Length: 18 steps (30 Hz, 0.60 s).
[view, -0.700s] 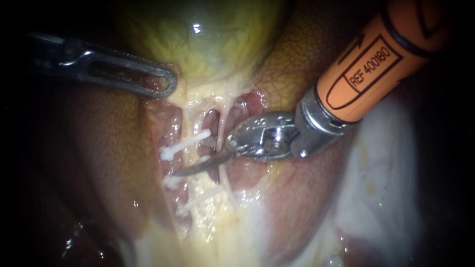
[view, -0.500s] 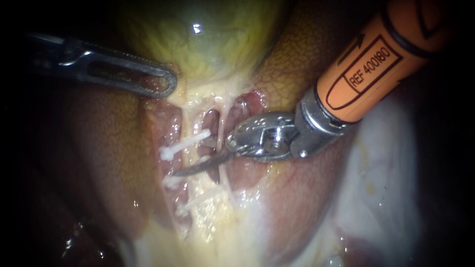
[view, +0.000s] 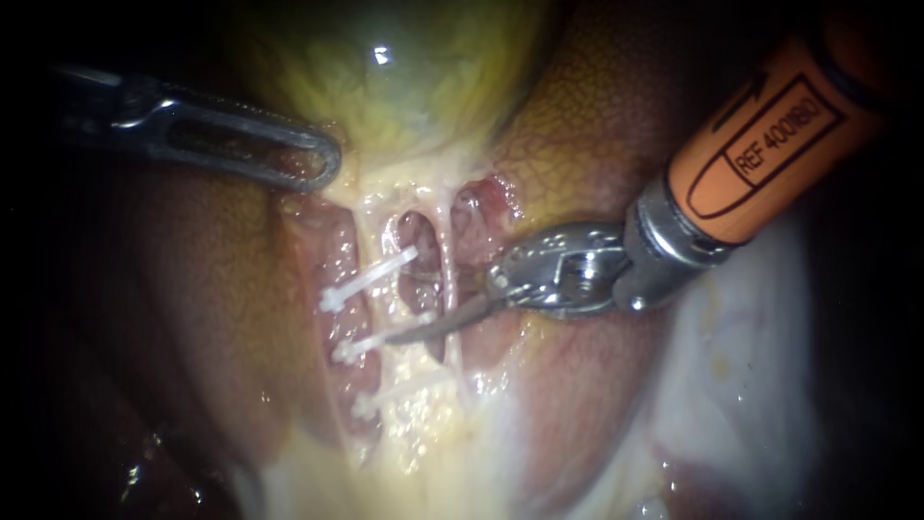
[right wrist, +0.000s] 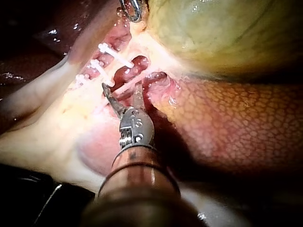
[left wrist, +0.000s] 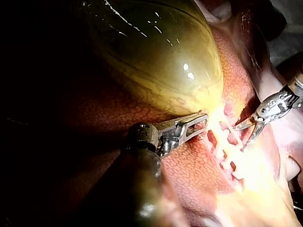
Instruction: Go to the cutting position left tube
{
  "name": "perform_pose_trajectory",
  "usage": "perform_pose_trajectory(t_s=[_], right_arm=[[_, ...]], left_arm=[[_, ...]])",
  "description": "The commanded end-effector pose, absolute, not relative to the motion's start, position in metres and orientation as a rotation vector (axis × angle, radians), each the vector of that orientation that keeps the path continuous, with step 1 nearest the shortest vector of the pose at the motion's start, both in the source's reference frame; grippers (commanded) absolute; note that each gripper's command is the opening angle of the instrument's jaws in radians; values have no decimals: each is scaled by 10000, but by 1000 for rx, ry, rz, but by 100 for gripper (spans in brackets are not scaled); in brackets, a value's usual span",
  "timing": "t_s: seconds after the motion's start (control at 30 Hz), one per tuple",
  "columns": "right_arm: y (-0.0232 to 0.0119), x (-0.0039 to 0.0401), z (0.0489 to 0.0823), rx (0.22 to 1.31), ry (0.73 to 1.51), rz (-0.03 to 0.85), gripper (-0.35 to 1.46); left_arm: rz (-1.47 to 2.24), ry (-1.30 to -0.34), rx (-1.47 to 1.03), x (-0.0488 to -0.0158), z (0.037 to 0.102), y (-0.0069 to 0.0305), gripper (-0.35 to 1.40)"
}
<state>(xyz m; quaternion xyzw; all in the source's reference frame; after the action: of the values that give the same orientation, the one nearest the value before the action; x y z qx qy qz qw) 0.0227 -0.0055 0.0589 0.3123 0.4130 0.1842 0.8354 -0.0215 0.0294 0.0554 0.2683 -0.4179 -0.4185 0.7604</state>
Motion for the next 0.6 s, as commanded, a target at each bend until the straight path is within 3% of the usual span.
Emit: perform_pose_trajectory(t_s=[0.03, 0.43, 0.6], right_arm=[[-55, 223, 588, 664, 872, 386, 122], [-52, 196, 566, 750, 858, 341, 126], [-57, 204, 558, 805, 916, 298, 124]], left_arm=[[-911, -910, 585, -215, 553, 294, -35], [-909, -910, 587, -212, 552, 294, -35], [-910, -910, 587, -213, 552, 294, -35]])
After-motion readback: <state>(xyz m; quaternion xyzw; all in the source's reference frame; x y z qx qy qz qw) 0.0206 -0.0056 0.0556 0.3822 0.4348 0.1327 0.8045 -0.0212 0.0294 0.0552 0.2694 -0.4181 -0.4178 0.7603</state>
